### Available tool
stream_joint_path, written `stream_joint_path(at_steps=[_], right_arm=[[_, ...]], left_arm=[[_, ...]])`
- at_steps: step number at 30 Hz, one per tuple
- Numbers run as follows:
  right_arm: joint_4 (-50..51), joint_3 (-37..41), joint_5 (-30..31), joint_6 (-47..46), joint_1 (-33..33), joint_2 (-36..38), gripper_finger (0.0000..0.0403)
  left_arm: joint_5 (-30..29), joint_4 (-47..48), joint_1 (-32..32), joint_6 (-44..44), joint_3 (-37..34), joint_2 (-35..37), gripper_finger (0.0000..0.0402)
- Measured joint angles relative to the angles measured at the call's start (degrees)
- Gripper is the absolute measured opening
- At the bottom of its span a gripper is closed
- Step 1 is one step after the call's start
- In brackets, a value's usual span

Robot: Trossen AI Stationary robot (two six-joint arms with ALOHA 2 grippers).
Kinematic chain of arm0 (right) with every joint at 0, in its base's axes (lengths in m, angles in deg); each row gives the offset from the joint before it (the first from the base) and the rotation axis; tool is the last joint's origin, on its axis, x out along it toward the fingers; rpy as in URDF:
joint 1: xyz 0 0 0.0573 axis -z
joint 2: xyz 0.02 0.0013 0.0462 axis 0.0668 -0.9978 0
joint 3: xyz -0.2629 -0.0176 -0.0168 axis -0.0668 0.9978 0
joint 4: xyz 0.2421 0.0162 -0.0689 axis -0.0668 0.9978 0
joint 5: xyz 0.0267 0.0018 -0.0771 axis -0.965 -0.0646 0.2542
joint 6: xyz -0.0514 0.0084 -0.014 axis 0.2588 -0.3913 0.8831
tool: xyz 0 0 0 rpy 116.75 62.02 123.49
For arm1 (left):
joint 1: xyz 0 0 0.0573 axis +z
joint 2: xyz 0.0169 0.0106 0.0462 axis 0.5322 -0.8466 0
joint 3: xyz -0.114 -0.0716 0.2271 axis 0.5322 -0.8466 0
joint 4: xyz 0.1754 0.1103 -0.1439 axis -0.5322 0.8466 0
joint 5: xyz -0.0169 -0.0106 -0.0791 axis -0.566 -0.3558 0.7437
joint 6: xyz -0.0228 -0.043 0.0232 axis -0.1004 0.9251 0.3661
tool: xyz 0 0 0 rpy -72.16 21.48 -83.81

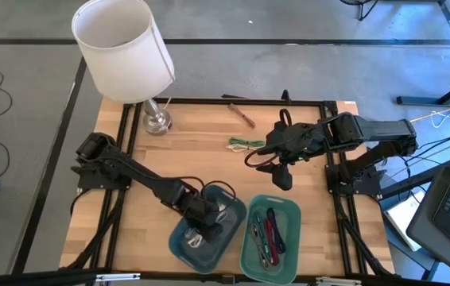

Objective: Pick and place USB-C Cables
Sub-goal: Put the right white charger cable into the blue container, then put the pink charger cable into the blue container

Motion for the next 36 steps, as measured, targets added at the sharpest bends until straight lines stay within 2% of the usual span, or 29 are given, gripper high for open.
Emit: stream_joint_path(at_steps=[6, 10, 14, 19, 23, 30, 36], right_arm=[[0.0, 0.0, 0.0, -0.2, 0.0, 0.0, 0.0243], [0.0, 0.0, 0.0, -0.2, 0.0, 0.0, 0.0243], [0.0, 0.0, 0.0, -0.4, 0.0, 0.0, 0.0243], [0.1, 0.0, -0.2, -0.9, 0.0, 0.0, 0.0243], [0.3, 0.0, -0.6, -1.5, 0.0, 0.0, 0.0243], [1.7, 0.0, -0.3, -1.3, 0.0, 0.0, 0.0243], [4.0, 0.0, 8.6, -0.8, 0.6, -1.2, 0.0243]], left_arm=[[-0.4, -0.6, 0.0, -1.9, 0.0, 0.1, 0.0111], [-0.4, -0.6, 0.5, -3.2, 0.0, 0.1, 0.0151], [-0.9, -0.6, 1.4, -4.7, 0.0, 2.0, 0.0161], [-2.9, 0.5, 1.8, -6.8, 0.0, 6.9, 0.0147], [-11.3, 0.8, 1.4, -9.2, 0.0, 13.4, 0.0131], [-33.2, -0.2, -2.1, -17.7, 0.0, 26.6, 0.0117], [-47.1, -9.3, -6.8, -33.9, 0.0, 33.9, 0.0118]])
